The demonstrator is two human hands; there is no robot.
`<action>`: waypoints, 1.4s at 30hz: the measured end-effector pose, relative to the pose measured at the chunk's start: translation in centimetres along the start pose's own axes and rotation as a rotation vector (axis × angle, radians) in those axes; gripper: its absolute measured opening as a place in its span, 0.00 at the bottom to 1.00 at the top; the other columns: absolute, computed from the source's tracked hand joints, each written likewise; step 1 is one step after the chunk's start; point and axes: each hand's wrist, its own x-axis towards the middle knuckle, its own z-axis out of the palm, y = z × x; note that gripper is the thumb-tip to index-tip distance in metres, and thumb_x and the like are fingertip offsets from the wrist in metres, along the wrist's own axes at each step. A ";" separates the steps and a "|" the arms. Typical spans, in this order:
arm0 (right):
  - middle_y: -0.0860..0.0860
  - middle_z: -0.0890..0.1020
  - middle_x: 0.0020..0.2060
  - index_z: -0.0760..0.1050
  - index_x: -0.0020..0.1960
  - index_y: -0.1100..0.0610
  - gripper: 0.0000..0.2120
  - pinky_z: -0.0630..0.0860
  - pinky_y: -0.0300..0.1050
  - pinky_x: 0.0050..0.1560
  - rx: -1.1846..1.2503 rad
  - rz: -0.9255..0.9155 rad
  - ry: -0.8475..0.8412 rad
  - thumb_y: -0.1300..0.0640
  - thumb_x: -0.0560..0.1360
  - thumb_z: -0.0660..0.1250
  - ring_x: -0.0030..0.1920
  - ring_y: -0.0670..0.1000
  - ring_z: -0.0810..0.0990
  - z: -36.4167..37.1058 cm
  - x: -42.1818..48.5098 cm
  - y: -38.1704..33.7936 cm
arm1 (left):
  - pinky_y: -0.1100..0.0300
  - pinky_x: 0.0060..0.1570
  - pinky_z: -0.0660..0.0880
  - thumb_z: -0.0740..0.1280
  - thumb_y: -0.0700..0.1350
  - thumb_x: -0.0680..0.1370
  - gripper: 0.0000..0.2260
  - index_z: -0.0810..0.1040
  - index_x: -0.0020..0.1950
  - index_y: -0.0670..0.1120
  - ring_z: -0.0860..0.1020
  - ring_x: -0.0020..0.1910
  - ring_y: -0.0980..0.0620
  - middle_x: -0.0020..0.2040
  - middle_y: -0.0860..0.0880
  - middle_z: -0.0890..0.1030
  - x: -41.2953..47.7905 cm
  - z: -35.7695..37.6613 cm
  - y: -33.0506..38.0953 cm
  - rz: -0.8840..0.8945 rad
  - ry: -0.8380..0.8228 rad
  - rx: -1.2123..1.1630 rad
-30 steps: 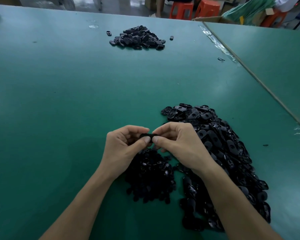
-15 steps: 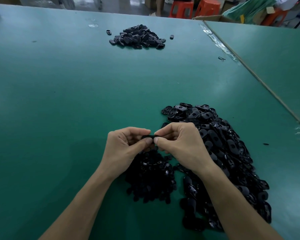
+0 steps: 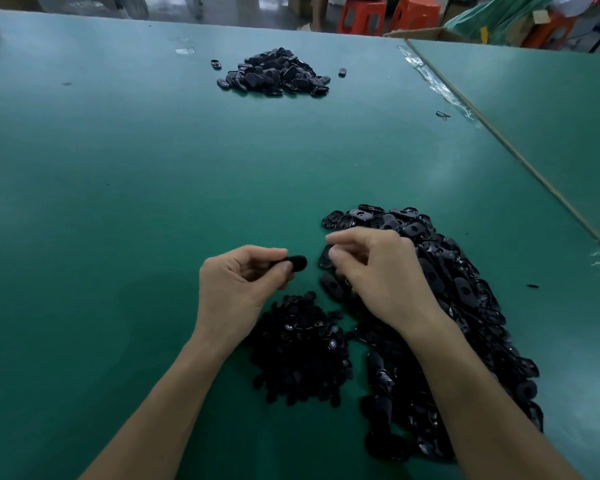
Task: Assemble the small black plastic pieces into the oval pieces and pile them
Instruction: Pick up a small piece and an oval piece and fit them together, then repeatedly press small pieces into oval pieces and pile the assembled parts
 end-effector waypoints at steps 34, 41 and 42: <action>0.45 0.86 0.39 0.84 0.52 0.51 0.06 0.77 0.32 0.43 0.385 -0.002 0.239 0.60 0.77 0.72 0.40 0.41 0.83 0.6 -1.1 0.0 | 0.61 0.36 0.79 0.72 0.52 0.75 0.02 0.82 0.45 0.55 0.83 0.34 0.54 0.38 0.57 0.84 -0.9 0.6 1.0 0.216 0.012 0.187; 0.55 0.87 0.38 0.83 0.49 0.58 0.06 0.80 0.37 0.37 0.800 0.218 0.000 0.67 0.76 0.71 0.37 0.50 0.86 2.2 -2.7 -0.8 | 0.64 0.38 0.79 0.75 0.43 0.75 0.03 0.85 0.47 0.50 0.84 0.36 0.54 0.39 0.53 0.86 -1.1 0.8 0.8 0.094 -0.096 0.075; 0.55 0.87 0.38 0.83 0.49 0.58 0.06 0.80 0.38 0.38 0.802 0.218 -0.010 0.67 0.76 0.70 0.37 0.50 0.86 2.3 -2.8 -0.8 | 0.65 0.35 0.78 0.76 0.42 0.75 0.03 0.85 0.46 0.49 0.83 0.34 0.56 0.38 0.52 0.86 -1.1 0.8 0.8 0.078 -0.097 0.059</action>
